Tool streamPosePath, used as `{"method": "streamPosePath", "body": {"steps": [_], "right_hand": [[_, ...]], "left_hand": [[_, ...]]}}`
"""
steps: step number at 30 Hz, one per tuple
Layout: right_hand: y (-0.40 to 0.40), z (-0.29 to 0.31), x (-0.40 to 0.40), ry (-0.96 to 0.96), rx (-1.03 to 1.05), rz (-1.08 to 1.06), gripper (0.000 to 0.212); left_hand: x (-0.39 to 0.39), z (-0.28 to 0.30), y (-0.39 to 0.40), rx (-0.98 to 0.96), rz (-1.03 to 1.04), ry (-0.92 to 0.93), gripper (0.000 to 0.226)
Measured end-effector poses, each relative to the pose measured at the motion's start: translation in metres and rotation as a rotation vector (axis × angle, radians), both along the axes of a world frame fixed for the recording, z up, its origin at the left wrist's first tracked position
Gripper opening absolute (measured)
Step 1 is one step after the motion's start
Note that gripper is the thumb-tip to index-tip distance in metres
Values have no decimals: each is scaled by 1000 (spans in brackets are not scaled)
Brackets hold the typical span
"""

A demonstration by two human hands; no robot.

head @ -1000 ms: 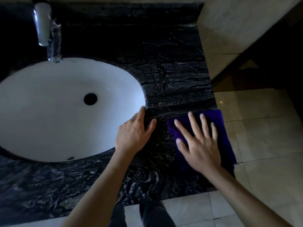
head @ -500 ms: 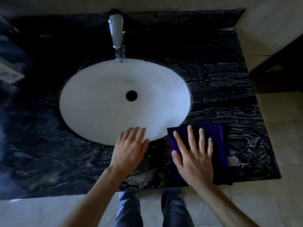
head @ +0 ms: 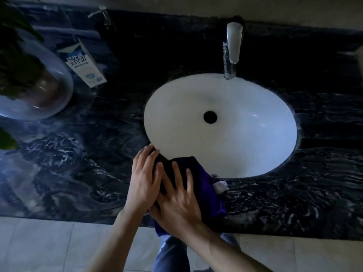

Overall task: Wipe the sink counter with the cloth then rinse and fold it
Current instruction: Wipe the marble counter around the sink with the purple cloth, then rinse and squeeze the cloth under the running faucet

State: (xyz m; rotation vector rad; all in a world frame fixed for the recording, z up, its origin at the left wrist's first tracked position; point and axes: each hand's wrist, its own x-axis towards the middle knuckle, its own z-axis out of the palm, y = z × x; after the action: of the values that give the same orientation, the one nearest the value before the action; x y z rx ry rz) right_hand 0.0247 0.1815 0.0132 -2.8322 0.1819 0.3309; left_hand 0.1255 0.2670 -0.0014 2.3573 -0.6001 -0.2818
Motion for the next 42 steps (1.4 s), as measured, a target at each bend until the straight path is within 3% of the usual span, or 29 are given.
{"method": "streamPosePath", "body": {"steps": [6, 11, 18, 22, 29, 38, 40, 42], "right_hand": [[-51, -5, -53, -13, -27, -13, 50], [-129, -12, -116, 17, -140, -151, 54], [-229, -12, -173, 12, -187, -422, 55], [-309, -14, -157, 3, -254, -505, 56], [-417, -22, -82, -19, -304, -516, 61], [-434, -27, -65, -43, -311, -519, 62], [-433, -27, -65, -39, -311, -514, 62], [-432, -27, -66, -42, -317, -507, 63]], "left_hand": [[-24, 0, -32, 151, -73, -103, 46], [-66, -1, -104, 306, -292, -129, 50], [-98, -5, -195, 450, -383, -71, 60], [-102, -6, -208, 530, -379, -88, 65], [-100, -7, -213, 550, -306, -106, 72], [-102, -6, -213, 531, -292, -68, 71], [-98, -3, -213, 434, -254, 11, 68], [-83, 10, -222, 175, -71, 226, 58]]}}
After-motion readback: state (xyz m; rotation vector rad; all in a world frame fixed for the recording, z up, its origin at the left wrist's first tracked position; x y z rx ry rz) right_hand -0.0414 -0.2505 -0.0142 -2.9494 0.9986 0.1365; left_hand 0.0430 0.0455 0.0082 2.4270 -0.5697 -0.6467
